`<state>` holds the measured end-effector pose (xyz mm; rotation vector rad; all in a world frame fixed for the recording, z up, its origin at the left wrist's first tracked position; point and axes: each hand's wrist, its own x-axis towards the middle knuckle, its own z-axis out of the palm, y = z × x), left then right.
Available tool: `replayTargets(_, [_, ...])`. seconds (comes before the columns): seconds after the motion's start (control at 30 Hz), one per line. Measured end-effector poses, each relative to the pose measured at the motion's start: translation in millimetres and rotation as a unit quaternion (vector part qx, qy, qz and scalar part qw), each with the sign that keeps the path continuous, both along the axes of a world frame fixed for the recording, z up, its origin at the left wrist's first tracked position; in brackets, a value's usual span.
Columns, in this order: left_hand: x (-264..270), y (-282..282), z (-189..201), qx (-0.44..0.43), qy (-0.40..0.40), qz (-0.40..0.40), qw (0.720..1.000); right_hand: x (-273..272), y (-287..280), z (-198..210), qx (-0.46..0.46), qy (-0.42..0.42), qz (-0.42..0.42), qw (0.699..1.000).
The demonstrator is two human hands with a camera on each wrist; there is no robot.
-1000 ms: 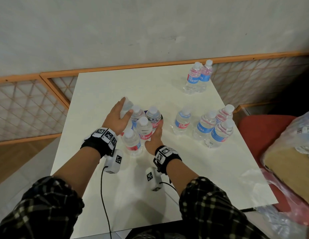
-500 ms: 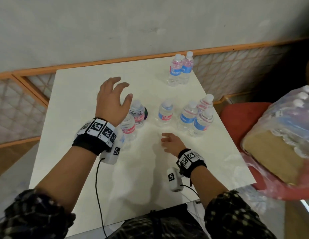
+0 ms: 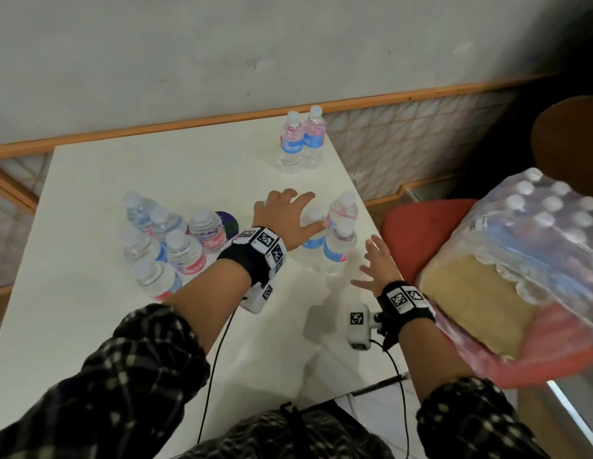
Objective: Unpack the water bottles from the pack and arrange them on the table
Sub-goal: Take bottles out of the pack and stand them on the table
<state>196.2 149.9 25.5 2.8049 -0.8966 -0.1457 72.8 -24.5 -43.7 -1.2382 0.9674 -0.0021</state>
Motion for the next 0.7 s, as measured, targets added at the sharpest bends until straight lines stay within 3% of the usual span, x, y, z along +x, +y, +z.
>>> replayTargets(0.1, [8.7, -8.1, 1.2, 0.073, -0.017, -0.009, 0.997, 17.0, -3.4, 16.9, 0.028, -0.016, 0.049, 0.998])
replayTargets(0.33, [12.0, 1.8, 5.5, 0.014, -0.031, -0.089, 0.995, 40.9, 12.8, 31.0, 0.064, 0.049, 0.161, 0.984])
replayTargets(0.57, [-1.5, 15.9, 3.3, 0.005, -0.024, -0.043, 0.999, 41.0, 35.2, 36.1, 0.182, -0.003, 0.206, 0.962])
replayTargets(0.7, [-9.6, 38.0, 2.5, -0.029, -0.001, -0.015, 0.999, 44.7, 50.5, 28.8, 0.160, 0.014, 0.224, 0.961])
